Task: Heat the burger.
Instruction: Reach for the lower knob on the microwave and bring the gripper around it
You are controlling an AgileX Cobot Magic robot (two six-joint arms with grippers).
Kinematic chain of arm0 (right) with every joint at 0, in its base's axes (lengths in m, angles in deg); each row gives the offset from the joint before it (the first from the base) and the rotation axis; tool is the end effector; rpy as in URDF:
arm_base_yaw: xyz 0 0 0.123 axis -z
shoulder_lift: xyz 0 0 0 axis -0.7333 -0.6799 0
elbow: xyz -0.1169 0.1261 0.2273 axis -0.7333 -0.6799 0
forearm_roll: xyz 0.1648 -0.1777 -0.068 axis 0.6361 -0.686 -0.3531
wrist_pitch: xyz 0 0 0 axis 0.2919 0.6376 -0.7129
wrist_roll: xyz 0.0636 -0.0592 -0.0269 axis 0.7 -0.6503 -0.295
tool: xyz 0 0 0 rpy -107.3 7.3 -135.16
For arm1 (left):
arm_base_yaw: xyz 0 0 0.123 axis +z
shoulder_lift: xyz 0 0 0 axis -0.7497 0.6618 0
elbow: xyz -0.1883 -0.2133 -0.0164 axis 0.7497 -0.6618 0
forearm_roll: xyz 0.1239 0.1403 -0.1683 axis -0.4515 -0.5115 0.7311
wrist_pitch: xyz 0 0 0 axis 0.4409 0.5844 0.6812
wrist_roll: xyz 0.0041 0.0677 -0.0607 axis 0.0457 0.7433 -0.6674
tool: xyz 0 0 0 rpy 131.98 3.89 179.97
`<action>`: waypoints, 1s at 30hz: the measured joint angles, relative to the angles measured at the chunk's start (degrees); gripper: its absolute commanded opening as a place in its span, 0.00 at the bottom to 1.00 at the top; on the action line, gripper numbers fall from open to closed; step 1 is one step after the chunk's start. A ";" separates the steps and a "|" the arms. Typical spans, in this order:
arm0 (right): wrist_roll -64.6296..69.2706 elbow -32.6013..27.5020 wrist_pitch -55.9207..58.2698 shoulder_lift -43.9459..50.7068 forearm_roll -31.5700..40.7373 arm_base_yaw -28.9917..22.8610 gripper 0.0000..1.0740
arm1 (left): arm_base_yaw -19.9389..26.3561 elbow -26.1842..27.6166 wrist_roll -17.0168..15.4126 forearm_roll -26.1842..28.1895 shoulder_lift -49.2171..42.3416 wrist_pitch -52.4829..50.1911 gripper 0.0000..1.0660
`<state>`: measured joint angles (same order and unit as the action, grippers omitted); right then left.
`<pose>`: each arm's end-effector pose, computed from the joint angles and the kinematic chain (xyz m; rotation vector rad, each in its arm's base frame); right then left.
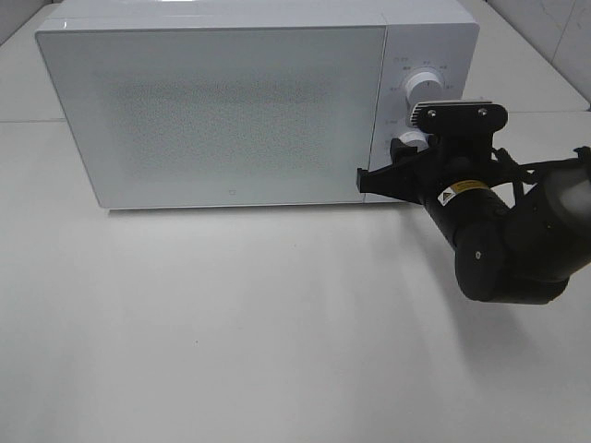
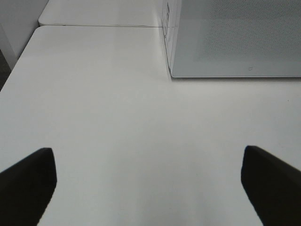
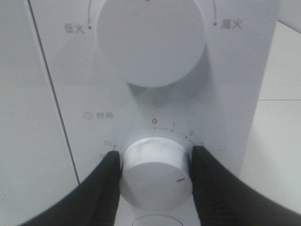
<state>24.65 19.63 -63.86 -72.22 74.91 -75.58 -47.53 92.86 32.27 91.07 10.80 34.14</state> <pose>0.3164 0.1300 0.1135 -0.1038 1.6643 0.0319 -0.0085 -0.0061 0.2821 0.0434 2.0280 -0.0427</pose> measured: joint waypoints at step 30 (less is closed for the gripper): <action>85.49 -0.11 0.00 -0.11 0.40 0.06 0.21 | 0.00 0.00 0.00 0.00 0.00 0.00 0.94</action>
<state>110.13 19.52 -63.86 -72.34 75.31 -75.52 -47.53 92.86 32.27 91.07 10.80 34.14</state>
